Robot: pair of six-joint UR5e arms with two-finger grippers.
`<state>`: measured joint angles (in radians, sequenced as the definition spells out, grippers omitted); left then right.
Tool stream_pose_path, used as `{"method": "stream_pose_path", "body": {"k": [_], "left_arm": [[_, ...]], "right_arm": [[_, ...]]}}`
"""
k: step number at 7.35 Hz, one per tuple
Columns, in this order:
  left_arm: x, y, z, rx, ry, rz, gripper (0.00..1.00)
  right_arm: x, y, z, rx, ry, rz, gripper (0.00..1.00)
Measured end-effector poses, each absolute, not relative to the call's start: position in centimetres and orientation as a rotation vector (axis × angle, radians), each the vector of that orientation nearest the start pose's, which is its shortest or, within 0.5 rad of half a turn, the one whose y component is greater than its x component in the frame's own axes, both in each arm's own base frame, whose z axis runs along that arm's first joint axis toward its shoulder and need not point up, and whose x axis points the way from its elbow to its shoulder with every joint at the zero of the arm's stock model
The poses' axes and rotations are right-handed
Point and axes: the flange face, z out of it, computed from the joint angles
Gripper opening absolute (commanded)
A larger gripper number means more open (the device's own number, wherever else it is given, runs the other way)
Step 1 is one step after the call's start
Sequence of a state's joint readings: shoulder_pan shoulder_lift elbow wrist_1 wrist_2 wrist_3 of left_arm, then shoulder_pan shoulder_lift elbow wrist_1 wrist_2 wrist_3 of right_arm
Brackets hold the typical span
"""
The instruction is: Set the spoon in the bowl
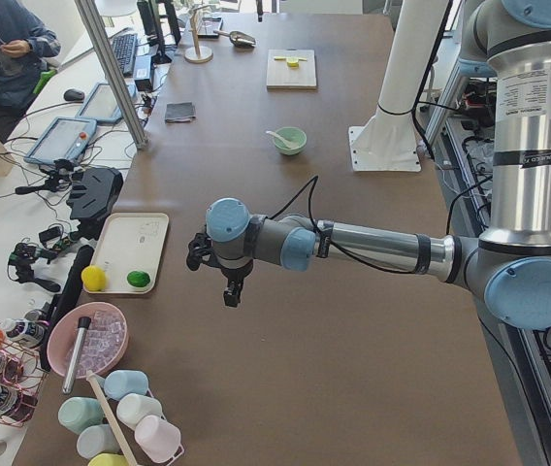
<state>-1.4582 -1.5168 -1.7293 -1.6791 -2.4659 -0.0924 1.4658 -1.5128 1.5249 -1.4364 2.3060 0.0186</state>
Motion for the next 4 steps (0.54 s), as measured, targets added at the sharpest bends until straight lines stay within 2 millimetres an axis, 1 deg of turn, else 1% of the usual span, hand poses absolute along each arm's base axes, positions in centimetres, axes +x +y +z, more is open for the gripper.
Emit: {"method": "stream_pose_path", "body": {"k": [2,4], "left_arm": [[-1.19,-47.64,59.08,0.093,0.925,0.077,0.98],[-1.58,-47.37,59.36,0.089,0.923,0.063,0.98]], "right_arm": [[1.67,-52.44,64.25,0.096,-0.743,-0.126,1.00],[1.73,-52.22,64.16,0.101,-0.743,-0.130,1.00]]}}
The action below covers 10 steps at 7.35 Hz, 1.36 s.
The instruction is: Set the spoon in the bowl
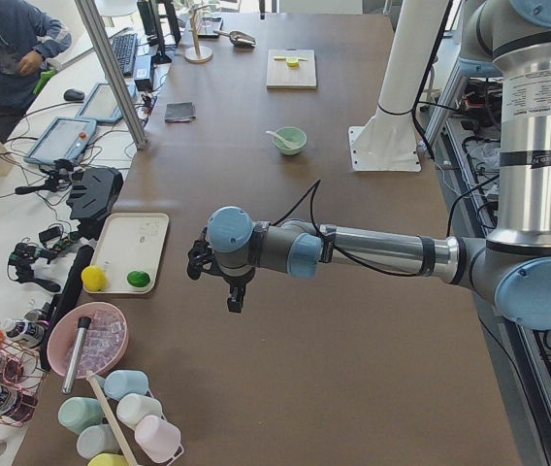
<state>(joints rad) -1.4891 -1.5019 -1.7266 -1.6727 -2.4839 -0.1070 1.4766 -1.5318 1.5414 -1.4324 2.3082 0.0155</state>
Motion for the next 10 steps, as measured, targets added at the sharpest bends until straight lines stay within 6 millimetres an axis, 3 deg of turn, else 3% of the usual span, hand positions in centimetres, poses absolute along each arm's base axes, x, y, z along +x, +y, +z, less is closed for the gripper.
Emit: {"method": "stream_pose_path", "body": {"k": [5,10], "left_arm": [[-2.1,-46.1,60.9,0.073,0.883,0.046,0.98],[-2.7,-45.9,59.9,0.103,0.874,0.048,0.98]], "right_arm": [[1.5,-52.1,63.9,0.093,-0.770,-0.128,1.00],[1.5,-52.0,63.8,0.093,-0.772,-0.129,1.00]]}}
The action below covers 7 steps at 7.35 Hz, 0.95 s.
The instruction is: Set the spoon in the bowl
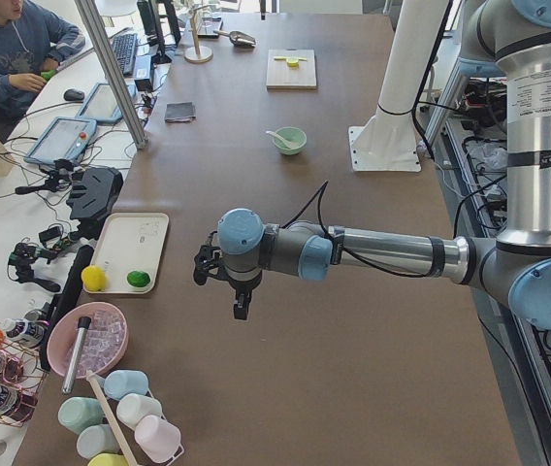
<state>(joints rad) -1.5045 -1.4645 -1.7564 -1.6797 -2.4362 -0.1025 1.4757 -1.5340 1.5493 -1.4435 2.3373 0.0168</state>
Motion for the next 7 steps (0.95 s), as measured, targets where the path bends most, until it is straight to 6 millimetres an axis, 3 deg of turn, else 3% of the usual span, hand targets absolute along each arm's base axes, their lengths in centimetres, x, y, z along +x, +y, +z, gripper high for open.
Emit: {"method": "stream_pose_path", "body": {"k": [7], "left_arm": [[-3.39,-45.60,60.27,0.102,0.870,0.031,0.98]], "right_arm": [[1.58,-51.68,64.28,0.087,-0.764,-0.126,1.00]]}}
